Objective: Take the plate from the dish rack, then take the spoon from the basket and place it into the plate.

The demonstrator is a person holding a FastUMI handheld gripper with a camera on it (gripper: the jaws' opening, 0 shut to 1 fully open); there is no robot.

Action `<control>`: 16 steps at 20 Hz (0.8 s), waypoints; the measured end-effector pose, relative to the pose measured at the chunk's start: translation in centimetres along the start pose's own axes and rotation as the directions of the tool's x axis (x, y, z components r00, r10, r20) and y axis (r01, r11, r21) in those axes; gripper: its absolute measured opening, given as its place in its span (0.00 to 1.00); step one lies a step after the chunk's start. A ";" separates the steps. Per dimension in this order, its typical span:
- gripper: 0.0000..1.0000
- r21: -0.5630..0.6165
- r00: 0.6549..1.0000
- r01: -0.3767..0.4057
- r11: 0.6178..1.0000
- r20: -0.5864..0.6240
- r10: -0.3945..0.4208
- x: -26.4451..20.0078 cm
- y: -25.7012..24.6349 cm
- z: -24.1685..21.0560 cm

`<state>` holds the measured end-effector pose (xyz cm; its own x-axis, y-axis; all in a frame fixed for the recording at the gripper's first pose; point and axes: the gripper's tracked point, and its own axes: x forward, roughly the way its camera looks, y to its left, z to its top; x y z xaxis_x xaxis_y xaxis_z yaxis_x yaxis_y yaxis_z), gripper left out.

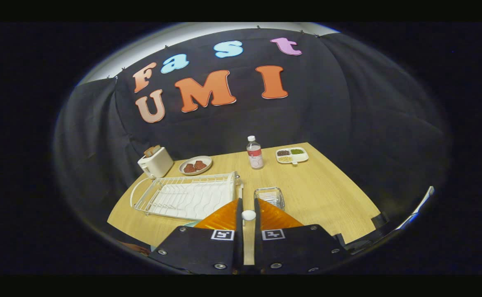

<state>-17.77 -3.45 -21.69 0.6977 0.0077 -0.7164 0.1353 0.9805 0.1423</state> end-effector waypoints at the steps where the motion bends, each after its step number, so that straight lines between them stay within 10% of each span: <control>1: 0.10 0.004 1.000 -0.019 1.000 -0.014 0.019 -0.1 0.5 -0.5; 16: 0.10 0.097 0.965 -0.211 0.973 -0.137 0.223 2.5 7.6 -7.9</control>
<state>-20.52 5.56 -27.83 0.6068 0.2530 -0.7535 0.0526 0.9331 0.3557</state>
